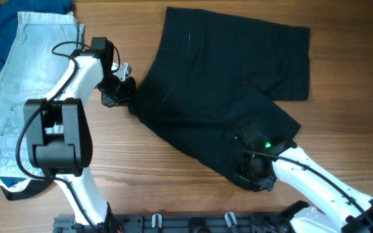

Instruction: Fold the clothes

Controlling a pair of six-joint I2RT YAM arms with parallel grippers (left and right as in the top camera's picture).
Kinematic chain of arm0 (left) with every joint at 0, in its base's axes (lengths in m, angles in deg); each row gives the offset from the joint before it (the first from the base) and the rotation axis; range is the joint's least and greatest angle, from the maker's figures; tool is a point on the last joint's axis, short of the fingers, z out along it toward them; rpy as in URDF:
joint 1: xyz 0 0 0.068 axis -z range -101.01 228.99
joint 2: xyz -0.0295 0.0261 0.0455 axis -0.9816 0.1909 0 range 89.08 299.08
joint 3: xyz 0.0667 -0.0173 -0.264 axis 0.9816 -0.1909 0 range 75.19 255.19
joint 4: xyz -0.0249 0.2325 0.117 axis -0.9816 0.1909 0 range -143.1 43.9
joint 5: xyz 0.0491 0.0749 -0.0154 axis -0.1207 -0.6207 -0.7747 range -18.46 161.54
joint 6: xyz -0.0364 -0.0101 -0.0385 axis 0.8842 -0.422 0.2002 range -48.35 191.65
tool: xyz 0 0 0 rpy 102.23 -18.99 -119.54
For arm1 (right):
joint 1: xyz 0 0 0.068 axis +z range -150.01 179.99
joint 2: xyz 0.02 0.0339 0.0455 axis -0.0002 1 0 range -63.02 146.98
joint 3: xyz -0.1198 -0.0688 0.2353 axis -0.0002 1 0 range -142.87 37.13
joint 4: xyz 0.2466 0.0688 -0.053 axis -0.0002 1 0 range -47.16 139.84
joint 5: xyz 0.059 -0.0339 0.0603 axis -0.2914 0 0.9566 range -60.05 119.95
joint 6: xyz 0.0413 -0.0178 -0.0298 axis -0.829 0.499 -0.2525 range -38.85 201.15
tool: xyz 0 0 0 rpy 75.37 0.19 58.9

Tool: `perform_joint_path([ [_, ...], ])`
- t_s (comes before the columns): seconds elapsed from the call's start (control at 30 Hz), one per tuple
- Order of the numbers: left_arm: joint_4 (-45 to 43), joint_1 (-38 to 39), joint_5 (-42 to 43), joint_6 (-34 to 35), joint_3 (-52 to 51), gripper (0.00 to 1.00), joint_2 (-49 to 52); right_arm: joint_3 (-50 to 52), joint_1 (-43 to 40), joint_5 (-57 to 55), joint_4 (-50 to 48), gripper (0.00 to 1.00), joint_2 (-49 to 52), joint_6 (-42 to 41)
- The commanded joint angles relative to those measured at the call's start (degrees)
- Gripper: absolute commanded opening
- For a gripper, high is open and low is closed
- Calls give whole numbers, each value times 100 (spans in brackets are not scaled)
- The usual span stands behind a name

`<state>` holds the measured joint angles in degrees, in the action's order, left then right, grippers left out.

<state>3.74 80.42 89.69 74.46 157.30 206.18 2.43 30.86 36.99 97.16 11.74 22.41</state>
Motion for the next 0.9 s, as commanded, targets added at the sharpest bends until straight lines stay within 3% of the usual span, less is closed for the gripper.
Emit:
perform_joint_path([
  [0.0,186,-149,199,369,-35,4,-767,-730,-514,-245,459,4,-466,708],
  [0.13,557,-168,199,518,-35,4,-1637,-2194,-1954,-389,1384,4,-1250,2535],
  [0.23,949,-166,197,516,-35,4,-2070,-3154,-3154,-334,1668,4,-1519,3458],
  [0.47,1432,-166,197,914,-35,4,-2863,-4382,-5121,568,1770,4,-1486,4819],
  [0.7,1908,-166,173,1311,-35,4,-4264,-4822,-5576,852,2524,4,-1244,5536],
  [0.87,1937,-166,-37,1314,-57,4,-4269,-4822,-5517,1478,2277,4,-527,6140],
])
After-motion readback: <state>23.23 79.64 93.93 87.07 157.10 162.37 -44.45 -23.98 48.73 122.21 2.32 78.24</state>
